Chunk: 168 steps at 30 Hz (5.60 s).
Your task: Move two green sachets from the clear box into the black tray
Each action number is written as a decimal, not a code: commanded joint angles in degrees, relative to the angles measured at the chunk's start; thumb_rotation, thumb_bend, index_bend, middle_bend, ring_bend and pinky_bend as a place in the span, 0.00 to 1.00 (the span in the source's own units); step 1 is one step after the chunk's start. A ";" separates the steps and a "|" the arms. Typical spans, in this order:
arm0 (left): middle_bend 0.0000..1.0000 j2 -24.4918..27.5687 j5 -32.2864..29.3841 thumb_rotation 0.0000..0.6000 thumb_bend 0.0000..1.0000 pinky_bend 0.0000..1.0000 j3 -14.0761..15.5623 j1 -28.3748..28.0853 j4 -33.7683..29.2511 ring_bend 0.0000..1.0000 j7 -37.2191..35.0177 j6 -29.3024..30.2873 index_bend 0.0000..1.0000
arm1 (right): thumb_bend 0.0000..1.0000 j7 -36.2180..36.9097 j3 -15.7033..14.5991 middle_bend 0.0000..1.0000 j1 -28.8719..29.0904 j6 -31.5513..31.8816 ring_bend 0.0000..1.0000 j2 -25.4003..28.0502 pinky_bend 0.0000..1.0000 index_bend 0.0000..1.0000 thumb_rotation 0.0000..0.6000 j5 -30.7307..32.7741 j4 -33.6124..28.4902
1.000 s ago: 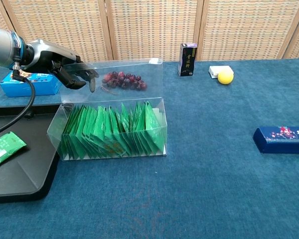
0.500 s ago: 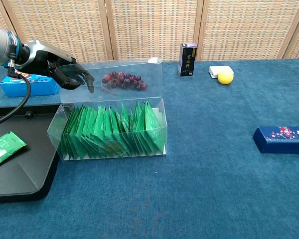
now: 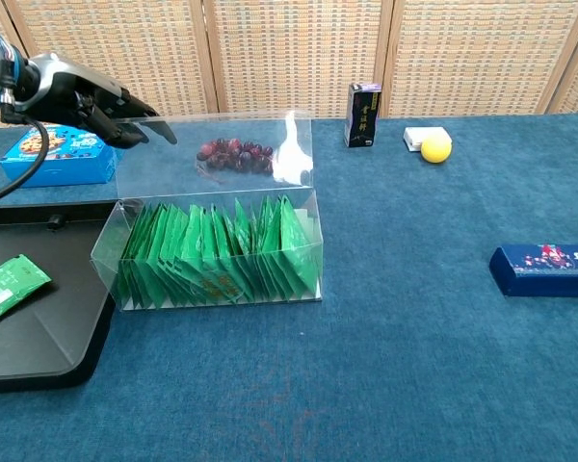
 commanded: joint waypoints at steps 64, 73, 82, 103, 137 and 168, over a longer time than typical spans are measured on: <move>0.00 -13.50 47.86 1.00 0.27 0.00 2.58 8.93 3.46 0.00 3.51 28.71 0.51 | 0.00 1.35 0.18 0.00 0.12 -1.08 0.00 0.44 0.00 0.00 1.00 1.08 -0.21; 0.00 -15.73 46.45 1.00 0.35 0.00 2.49 8.71 6.16 0.00 5.24 28.47 0.51 | 0.00 1.56 0.18 0.00 0.12 -1.19 0.00 0.48 0.00 0.00 1.00 1.16 -0.03; 0.00 -16.65 46.36 1.00 0.36 0.00 2.61 8.28 6.82 0.00 5.45 28.19 0.51 | 0.00 1.51 0.19 0.00 0.11 -1.30 0.00 0.48 0.00 0.00 1.00 1.35 -0.07; 0.00 -18.72 45.52 1.00 0.36 0.00 2.65 7.36 8.48 0.00 6.12 27.17 0.51 | 0.00 1.58 0.21 0.00 0.16 -1.70 0.00 0.62 0.00 0.00 1.00 1.67 -0.19; 0.00 -19.74 44.62 1.00 0.47 0.00 2.84 6.81 9.34 0.00 6.70 26.17 0.53 | 0.00 2.03 0.18 0.00 0.19 -1.97 0.00 0.76 0.00 0.00 1.00 1.73 -0.09; 0.00 -13.70 45.24 1.00 0.53 0.00 0.69 7.77 3.01 0.00 3.97 30.46 0.68 | 0.00 2.18 0.10 0.00 0.05 -1.51 0.00 0.96 0.00 0.00 1.00 1.31 -0.52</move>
